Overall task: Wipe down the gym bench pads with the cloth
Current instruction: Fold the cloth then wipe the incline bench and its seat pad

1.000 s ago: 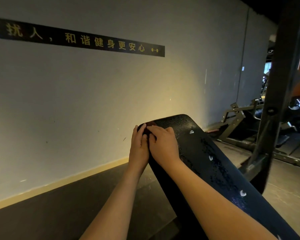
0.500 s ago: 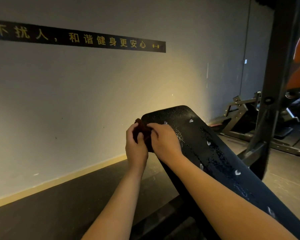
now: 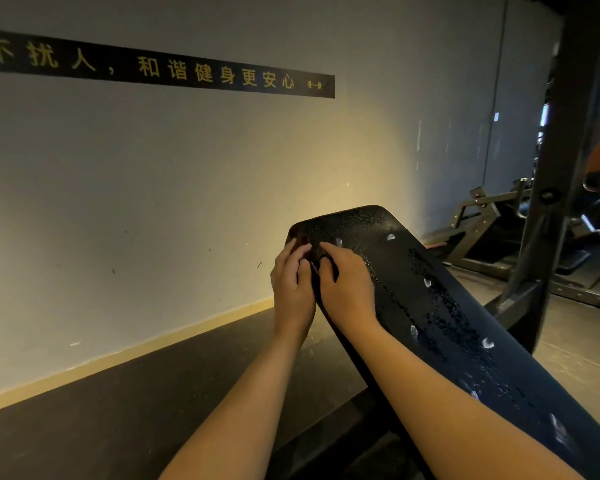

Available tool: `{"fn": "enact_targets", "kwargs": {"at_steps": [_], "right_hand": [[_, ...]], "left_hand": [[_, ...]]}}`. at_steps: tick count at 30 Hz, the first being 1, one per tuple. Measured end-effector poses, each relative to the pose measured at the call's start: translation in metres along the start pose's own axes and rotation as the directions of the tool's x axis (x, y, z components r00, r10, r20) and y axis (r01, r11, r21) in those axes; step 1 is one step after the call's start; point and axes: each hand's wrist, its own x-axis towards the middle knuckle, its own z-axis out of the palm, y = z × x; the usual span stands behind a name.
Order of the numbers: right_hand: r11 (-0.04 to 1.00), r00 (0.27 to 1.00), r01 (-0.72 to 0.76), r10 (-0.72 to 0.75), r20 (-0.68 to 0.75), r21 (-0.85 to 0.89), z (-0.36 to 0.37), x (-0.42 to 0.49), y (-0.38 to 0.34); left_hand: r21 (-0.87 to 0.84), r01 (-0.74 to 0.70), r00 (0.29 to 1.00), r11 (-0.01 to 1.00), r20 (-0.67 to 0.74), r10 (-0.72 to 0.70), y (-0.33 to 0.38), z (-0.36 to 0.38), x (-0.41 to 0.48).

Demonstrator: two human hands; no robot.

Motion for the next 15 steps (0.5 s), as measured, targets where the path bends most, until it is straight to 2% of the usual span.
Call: {"fn": "enact_targets", "kwargs": {"at_steps": [3, 6, 8, 12, 15], "right_hand": [[1.000, 1.000, 0.017, -0.017, -0.003, -0.001, -0.003, -0.006, 0.000], [0.993, 0.996, 0.081, -0.078, 0.033, -0.090, -0.003, -0.008, -0.002], [0.986, 0.995, 0.098, -0.093, 0.038, -0.136, -0.002, -0.006, -0.003], [0.995, 0.999, 0.038, -0.037, 0.011, -0.093, -0.002, -0.006, -0.002], [0.999, 1.000, 0.009, -0.010, -0.011, -0.046, -0.002, -0.007, -0.004]], "left_hand": [[-0.003, -0.050, 0.998, 0.999, 0.048, 0.050, -0.001, -0.005, -0.021], [0.070, -0.115, 0.993, 0.991, 0.049, 0.112, -0.006, -0.012, -0.003], [0.112, -0.076, 0.997, 0.991, 0.015, 0.075, -0.006, -0.009, 0.018], [0.139, -0.028, 1.000, 0.990, 0.014, 0.026, 0.001, 0.003, 0.023], [0.122, -0.065, 0.997, 0.990, 0.053, 0.059, 0.001, -0.002, 0.003]]}}
